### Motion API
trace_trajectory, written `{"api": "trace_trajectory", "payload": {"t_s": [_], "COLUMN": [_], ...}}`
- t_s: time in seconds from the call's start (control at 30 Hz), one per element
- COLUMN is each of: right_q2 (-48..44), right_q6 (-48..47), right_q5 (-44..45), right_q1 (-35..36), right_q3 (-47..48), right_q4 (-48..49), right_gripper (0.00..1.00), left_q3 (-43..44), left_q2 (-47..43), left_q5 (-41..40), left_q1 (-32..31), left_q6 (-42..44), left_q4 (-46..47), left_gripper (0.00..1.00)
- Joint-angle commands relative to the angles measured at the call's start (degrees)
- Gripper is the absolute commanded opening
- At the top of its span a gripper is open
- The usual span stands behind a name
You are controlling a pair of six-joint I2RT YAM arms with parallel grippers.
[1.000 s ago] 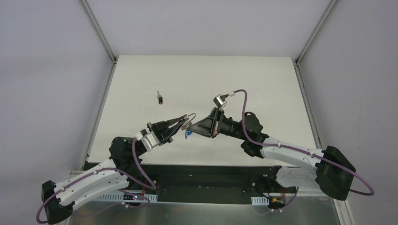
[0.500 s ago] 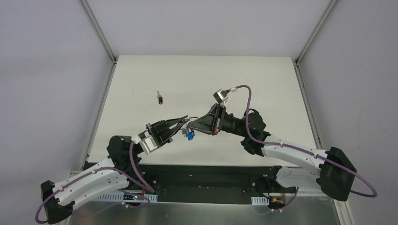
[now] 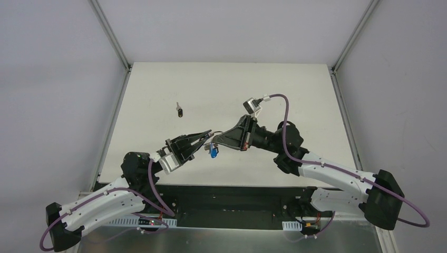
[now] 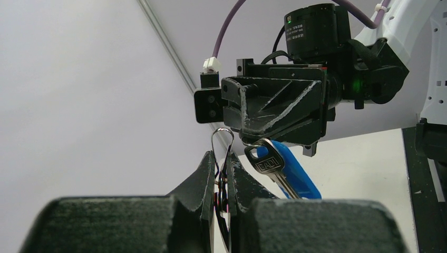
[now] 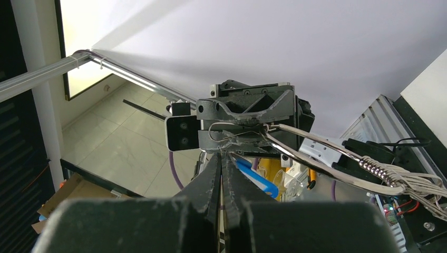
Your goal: Put the keys on the keyring
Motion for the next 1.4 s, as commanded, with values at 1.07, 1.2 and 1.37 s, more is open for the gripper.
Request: {"api": "trace_trajectory", "payload": {"t_s": [1.07, 1.2, 1.37], "right_q2": [-0.5, -0.9, -1.3], "right_q6": [-1.0, -1.2, -1.2], "right_q5": [1.6, 1.6, 1.9], "right_q1": [0.2, 0.3, 0.3], "right_q3": [2.9, 3.1, 2.6], "right_q4": [0.4, -0.2, -0.2], "right_gripper": [0.0, 0.0, 0.0], "left_q3": [1.6, 1.5, 1.4], "left_q2": [-1.2, -1.5, -1.7], "left_q5": [2.1, 1.9, 0.8], "left_q1": [-0.7, -0.7, -0.7], "left_q6": [1.2, 1.4, 1.9], "left_q4": [1.7, 1.3, 1.4], "left_gripper": [0.0, 0.0, 0.0]}}
